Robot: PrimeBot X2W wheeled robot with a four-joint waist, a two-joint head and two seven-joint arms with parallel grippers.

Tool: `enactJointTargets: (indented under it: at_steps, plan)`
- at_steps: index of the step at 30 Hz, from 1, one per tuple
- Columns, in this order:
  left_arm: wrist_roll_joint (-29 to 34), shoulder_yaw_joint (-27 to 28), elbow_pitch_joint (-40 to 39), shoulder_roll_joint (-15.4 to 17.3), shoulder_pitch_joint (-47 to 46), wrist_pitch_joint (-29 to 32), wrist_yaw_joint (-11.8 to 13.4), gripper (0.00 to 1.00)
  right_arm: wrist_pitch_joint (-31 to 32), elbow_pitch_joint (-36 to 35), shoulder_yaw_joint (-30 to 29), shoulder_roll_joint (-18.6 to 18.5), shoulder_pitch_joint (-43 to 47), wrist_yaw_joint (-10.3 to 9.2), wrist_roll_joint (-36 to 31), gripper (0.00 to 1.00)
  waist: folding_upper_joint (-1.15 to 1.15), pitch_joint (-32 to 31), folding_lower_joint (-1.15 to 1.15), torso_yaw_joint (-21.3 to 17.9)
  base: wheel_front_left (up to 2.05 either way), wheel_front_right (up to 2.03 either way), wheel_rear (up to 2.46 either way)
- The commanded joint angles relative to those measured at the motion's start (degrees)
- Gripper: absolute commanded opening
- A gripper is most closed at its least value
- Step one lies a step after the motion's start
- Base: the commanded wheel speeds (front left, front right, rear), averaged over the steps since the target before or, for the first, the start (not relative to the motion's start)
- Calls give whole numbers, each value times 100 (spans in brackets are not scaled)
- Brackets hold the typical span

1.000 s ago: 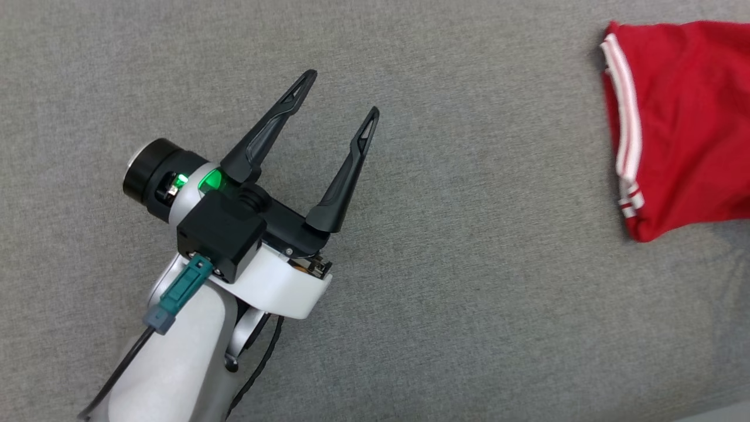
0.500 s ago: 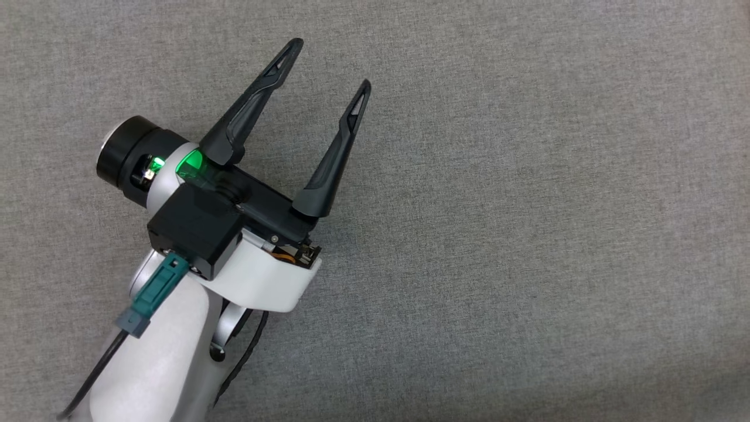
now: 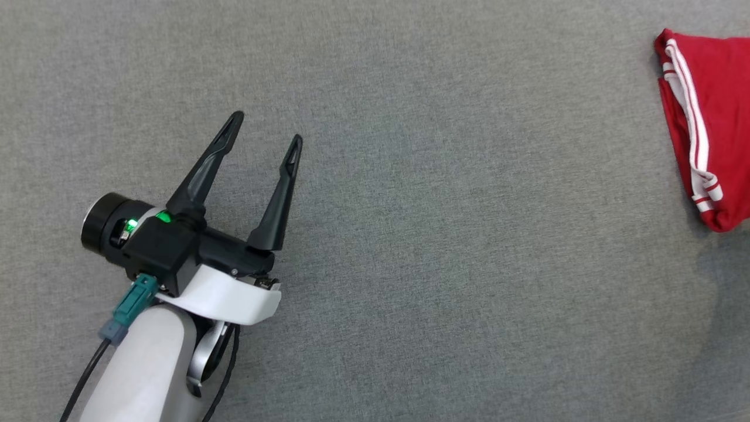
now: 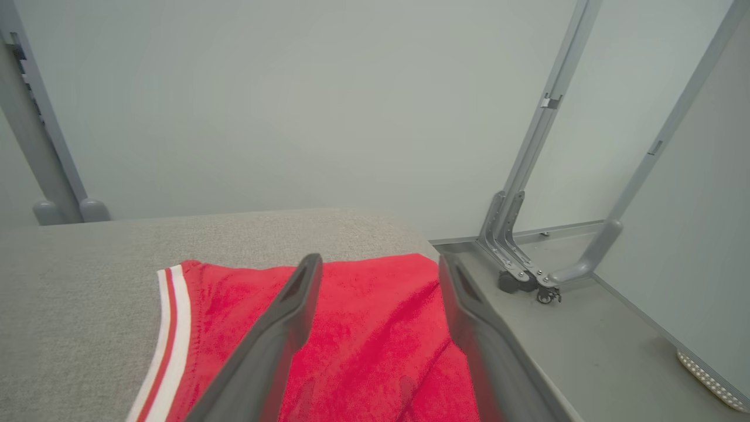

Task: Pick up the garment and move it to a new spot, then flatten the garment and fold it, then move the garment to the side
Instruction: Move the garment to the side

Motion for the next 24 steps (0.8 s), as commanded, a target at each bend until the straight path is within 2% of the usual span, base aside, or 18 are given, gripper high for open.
enactJointTargets:
  at_steps: [1, 8, 11, 17, 24]
  plan:
    - [-98, 106, 53, 43, 169, -38, 78, 100, -26, -406, -92, 265, 313, -12, -146, 100, 0, -348, 0, -32, 0, 0, 0]
    - [-331, 435, 298, 47, 655, -162, 355, 100, -15, -1662, 111, 1188, 1280, -12, -645, 100, 0, -877, 0, 213, 0, 0, 0]
    - [-408, 529, 390, 49, 792, -197, 422, 100, -16, -1860, 287, 1372, 1494, -12, -735, 100, 0, -1018, 0, 339, 0, 0, 0]
    - [-587, 728, 649, 27, 1123, -301, 541, 100, 140, -2265, 707, 1703, 1978, -12, -863, 100, 0, -1344, 0, 839, 0, 0, 0]
    - [-737, 925, 938, 68, 1482, -373, 626, 100, 438, -2621, 1079, 1888, 2337, -12, -855, 100, 0, -1676, 0, 1139, 0, 0, 0]
